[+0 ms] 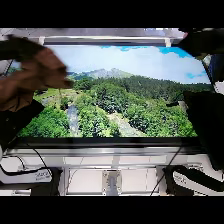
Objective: Fold the clothes and pants, and hang the long-sleeved shirts on hangers.
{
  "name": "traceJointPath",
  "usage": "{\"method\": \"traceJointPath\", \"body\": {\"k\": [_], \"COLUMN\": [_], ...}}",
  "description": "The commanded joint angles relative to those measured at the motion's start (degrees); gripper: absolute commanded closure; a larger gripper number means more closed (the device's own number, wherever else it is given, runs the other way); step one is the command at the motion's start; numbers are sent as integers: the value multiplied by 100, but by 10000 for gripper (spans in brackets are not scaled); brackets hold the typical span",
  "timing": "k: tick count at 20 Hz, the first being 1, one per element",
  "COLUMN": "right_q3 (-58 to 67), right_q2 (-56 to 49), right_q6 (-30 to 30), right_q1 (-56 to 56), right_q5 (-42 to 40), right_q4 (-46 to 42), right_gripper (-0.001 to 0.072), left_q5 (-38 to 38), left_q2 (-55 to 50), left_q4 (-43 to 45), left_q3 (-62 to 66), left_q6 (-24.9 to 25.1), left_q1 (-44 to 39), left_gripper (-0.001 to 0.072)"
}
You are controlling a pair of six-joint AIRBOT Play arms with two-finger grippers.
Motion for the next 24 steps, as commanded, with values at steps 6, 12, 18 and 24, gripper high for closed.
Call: {"method": "traceJointPath", "body": {"k": [6,12,18,24], "right_q3": [-592,-909,-3735,-6865], "right_q2": [278,129,275,330], "right_q6": [-535,-848,-922,-1056], "right_q1": [-610,-645,-896,-896], "right_q5": [52,162,37,-1814], "right_q4": [-638,-1521,-391,632], "right_gripper": [269,270,267,144], "left_q5": [1836,2745,-120,728], "left_q2": [-1084,-1029,107,1370], "left_q4": [2387,3331,5025,4527], "left_q3": [-2,153,-564,-3418], "left_q6": [46,-772,-1808,-1401], "left_q1": [-5077,-4048,-332,1659], "left_gripper": [658,16,131,130]}}
